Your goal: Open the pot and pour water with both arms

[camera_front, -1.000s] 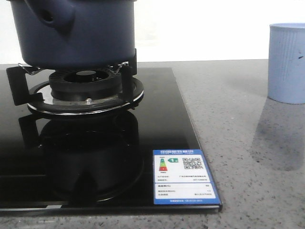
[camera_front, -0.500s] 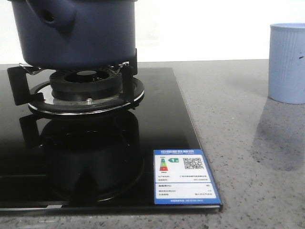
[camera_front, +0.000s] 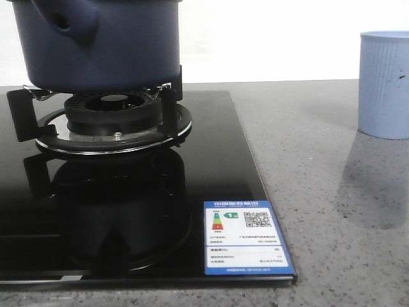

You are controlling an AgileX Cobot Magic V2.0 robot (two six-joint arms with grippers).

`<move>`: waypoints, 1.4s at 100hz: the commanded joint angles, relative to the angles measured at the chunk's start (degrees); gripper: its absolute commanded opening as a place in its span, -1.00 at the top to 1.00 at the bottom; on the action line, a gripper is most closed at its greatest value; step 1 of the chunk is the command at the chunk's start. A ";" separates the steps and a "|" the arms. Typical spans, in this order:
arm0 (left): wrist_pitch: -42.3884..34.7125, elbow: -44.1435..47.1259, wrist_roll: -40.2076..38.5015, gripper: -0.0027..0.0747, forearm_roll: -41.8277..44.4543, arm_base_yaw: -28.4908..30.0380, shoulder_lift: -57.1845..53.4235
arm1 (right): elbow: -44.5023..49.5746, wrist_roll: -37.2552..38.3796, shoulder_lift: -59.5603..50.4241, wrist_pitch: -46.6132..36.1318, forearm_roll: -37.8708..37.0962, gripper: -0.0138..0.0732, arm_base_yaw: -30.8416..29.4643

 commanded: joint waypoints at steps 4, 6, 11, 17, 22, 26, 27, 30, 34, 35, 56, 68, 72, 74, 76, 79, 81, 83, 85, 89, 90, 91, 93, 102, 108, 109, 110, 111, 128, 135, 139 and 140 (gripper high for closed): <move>-4.03 0.79 -0.78 0.97 -1.54 0.14 -1.45 | -1.41 0.05 0.22 -1.29 1.89 0.82 0.19; -4.03 0.79 -0.78 0.97 -1.54 0.14 -1.45 | -1.41 0.05 0.22 -1.29 1.89 0.82 0.19; -4.03 0.79 -0.78 0.97 -1.54 0.14 -1.45 | -1.41 0.05 0.22 -1.29 1.89 0.82 0.19; -4.03 0.79 -0.78 0.97 -1.54 0.14 -1.45 | -1.41 0.05 0.22 -1.29 1.89 0.82 0.19; -4.03 0.79 -0.78 0.97 -1.54 0.14 -1.45 | -1.41 0.05 0.22 -1.29 1.89 0.82 0.19; -4.03 0.79 -0.78 0.97 -1.54 0.14 -1.45 | -1.41 0.05 0.22 -1.29 1.89 0.82 0.19; -4.03 0.79 -0.78 0.97 -1.54 0.14 -1.45 | -1.41 0.05 0.22 -1.29 1.89 0.82 0.19; -4.03 0.79 -0.78 0.97 -1.54 0.14 -1.45 | -1.41 0.05 0.22 -1.29 1.89 0.82 0.19; -4.03 0.79 -0.78 0.97 -1.54 0.14 -1.45 | -1.41 0.05 0.22 -1.29 1.89 0.82 0.19; -4.03 0.79 -0.78 0.97 -1.54 0.14 -1.45 | -1.41 0.05 0.22 -1.29 1.89 0.82 0.19; -4.03 0.79 -0.78 0.97 -1.54 0.14 -1.45 | -1.41 0.05 0.22 -1.29 1.89 0.82 0.19; -4.03 0.79 -0.78 0.97 -1.54 0.14 -1.45 | -1.41 -0.03 0.22 -0.92 1.89 0.82 0.19; -4.03 0.79 -0.78 0.97 -1.54 0.14 -1.45 | -1.41 -0.03 0.22 0.32 1.89 0.82 0.19; -4.03 0.79 -0.78 0.97 -1.54 0.14 -1.45 | -1.41 -0.03 0.22 1.10 1.89 0.82 0.19; -4.03 0.79 -0.78 0.97 -1.54 0.14 -1.45 | -1.41 -0.03 0.22 1.89 1.89 0.82 0.19; -4.03 0.79 -0.78 0.97 -1.54 0.14 -1.45 | -1.41 -0.03 0.22 2.56 1.89 0.82 0.19; -4.03 0.79 -0.78 0.97 -1.54 0.14 -1.45 | -1.41 -0.03 0.22 2.82 1.89 0.82 0.19; -4.03 0.79 -0.78 0.97 -1.54 0.14 -1.45 | -1.41 -0.03 0.22 3.15 1.89 0.82 0.19; -4.03 0.79 -0.78 0.97 -1.54 0.14 -1.45 | -1.41 -0.03 0.22 3.32 2.01 0.82 0.19; -4.03 0.79 -0.78 0.97 -1.54 0.14 -1.45 | -1.41 -0.03 0.22 3.44 2.10 0.82 0.19; -4.03 0.79 -0.78 0.97 -1.54 0.14 -1.45 | -1.41 -0.03 0.22 3.58 2.10 0.82 0.19; -4.03 0.79 -0.78 0.97 -1.54 0.14 -1.45 | -1.41 -0.03 0.22 3.72 2.10 0.82 0.19; -4.03 0.79 -0.78 0.97 -1.54 0.14 -1.45 | -1.41 -0.03 0.22 3.86 2.25 0.82 0.19; -4.03 0.79 -0.78 0.97 -1.54 0.14 -1.45 | -1.41 -2.26 0.22 6.11 7.59 0.82 0.19; -4.03 0.79 -0.78 0.97 -1.54 0.14 -1.45 | -1.41 -7.44 0.50 7.53 15.03 0.82 0.19; -4.03 0.79 -0.78 0.97 -1.54 0.14 -1.45 | -1.41 -9.42 0.61 7.63 16.00 0.82 0.19; -4.03 0.79 -0.78 0.97 -1.54 0.14 -1.45 | -1.41 -10.49 0.82 7.63 18.07 0.82 0.19; -4.03 0.79 -0.78 0.97 -1.54 0.14 -1.45 | -1.41 -12.78 0.94 7.63 19.12 0.82 0.19; -4.03 0.79 -0.78 0.97 -1.54 0.14 -1.45 | -1.41 -42.62 2.27 14.88 48.20 0.82 3.42; -4.03 0.79 -0.78 0.97 -1.54 0.14 -1.45 | -1.51 -51.40 2.27 21.42 57.14 0.82 4.99; -4.03 0.79 -0.78 0.97 -1.54 0.14 -1.45 | -1.62 -55.15 2.27 25.25 59.41 0.82 5.55; -4.03 0.79 -0.78 0.97 -1.54 0.14 -1.45 | -1.62 -55.64 2.16 25.78 59.67 0.82 5.66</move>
